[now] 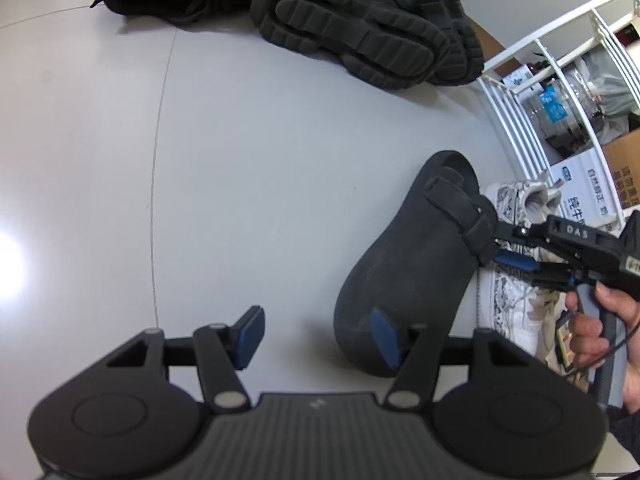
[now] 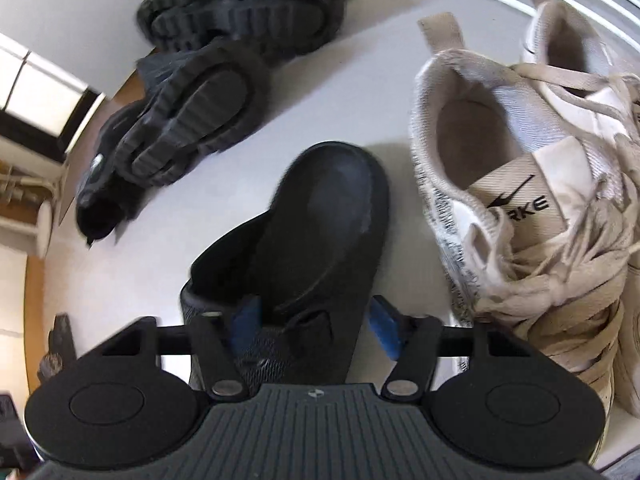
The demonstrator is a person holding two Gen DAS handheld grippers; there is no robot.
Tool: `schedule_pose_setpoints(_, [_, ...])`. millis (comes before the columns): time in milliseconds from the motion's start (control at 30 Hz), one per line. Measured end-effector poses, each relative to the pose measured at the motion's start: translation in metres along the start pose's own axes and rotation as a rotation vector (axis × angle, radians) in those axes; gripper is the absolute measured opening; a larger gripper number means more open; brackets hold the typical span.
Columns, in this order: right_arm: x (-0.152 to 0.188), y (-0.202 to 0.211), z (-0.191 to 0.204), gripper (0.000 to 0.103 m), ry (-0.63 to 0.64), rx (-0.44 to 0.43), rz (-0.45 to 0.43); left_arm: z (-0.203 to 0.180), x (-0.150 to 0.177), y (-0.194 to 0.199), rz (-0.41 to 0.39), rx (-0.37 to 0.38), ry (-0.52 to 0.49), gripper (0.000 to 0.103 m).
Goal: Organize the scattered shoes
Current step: 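Close the right gripper on the black clog's strap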
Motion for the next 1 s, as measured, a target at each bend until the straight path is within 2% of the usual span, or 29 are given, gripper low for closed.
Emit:
schedule_pose_setpoints(200, [0.009,-0.012,0.01,0.058,0.055,-0.003,0.058,0.0,-0.001,-0.002,0.003,-0.002,0.003,0.062])
schedule_pose_setpoints(267, [0.011,-0.014,0.013,0.053,0.092,0.003,0.071,-0.001,-0.001,-0.002,0.003,-0.001,0.001,0.062])
schedule_pose_setpoints(567, [0.008,-0.01,0.02,0.046,0.252,0.011,0.053,0.001,-0.001,-0.002,0.002,-0.002,0.006,0.062])
schedule_pose_setpoints(700, [0.002,-0.005,0.023,0.038,0.33,0.009,0.026,0.002,-0.001,-0.003,0.003,-0.003,0.006,0.062])
schedule_pose_setpoints(867, [-0.004,-0.001,0.023,0.038,0.366,0.023,0.004,0.002,-0.001,-0.004,0.004,-0.003,0.007,0.062])
schedule_pose_setpoints(900, [-0.007,0.001,0.02,0.04,0.326,0.023,0.007,0.002,-0.001,-0.004,0.004,-0.003,0.006,0.062])
schedule_pose_setpoints(967, [-0.01,0.007,0.018,0.062,0.279,0.016,-0.016,0.002,-0.001,-0.004,0.004,-0.003,0.007,0.062])
schedule_pose_setpoints(1000, [-0.01,0.009,0.019,0.077,0.269,0.006,-0.036,0.002,-0.001,-0.004,0.004,-0.004,0.007,0.062])
Point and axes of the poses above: each gripper's, at about its wrist camera, not at the fingertips, and y roughly against the way its jaws point, z to its left, x to its underside, the point moved 3 cm from there along -y, roughly the way its jaws point, and after that the axes turned 4 degrees about -y, right-handed, at the moved point
